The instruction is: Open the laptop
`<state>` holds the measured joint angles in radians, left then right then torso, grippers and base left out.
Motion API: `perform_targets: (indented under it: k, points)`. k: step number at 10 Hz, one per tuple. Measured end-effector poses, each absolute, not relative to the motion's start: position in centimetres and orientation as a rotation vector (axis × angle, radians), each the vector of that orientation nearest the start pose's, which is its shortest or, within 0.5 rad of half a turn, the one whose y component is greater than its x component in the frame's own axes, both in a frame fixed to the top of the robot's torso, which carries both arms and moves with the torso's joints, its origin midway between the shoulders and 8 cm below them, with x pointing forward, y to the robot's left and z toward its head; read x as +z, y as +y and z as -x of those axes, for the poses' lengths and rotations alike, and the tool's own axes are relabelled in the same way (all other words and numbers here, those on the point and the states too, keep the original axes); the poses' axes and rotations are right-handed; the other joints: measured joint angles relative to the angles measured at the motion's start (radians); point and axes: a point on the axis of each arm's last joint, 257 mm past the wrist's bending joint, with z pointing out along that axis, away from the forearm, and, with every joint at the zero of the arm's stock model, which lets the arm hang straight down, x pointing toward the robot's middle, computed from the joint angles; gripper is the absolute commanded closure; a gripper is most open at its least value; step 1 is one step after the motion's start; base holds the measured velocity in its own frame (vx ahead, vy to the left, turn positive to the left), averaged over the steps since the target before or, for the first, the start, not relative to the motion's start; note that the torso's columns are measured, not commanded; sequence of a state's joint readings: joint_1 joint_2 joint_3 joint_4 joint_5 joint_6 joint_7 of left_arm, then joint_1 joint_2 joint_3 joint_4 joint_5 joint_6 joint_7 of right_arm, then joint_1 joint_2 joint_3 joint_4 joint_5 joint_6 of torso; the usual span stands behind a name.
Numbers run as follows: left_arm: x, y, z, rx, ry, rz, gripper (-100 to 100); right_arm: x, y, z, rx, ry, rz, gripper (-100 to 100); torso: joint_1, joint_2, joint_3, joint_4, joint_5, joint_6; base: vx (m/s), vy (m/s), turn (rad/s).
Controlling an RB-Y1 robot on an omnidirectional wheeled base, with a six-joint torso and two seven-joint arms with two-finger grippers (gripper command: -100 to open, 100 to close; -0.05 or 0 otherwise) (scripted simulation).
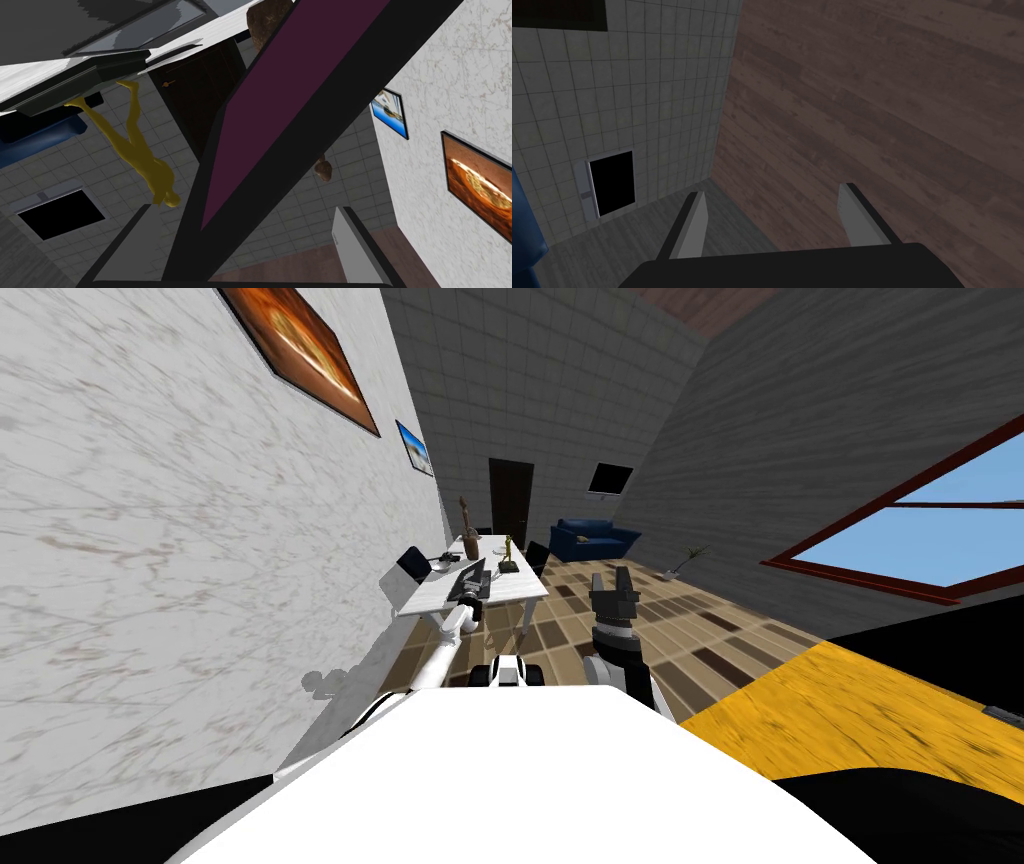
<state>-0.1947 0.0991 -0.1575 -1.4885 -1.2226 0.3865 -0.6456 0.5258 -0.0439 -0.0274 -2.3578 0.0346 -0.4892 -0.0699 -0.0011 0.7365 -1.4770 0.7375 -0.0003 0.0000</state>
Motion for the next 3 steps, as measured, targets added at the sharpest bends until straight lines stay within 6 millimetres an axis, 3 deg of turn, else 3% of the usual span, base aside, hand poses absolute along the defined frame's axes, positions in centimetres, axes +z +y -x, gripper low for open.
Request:
perform_targets:
  k: [3]
  points:
    - [-19.55, 22.91, -58.8, 0.45, 1.581, -0.2, 0, 4.86, -27.72, -32.81, 1.322, 0.622, -0.591, 0, 0.001, 0.002, 0.001, 0.001, 0.0, 0.0, 0.0, 0.0, 0.0]
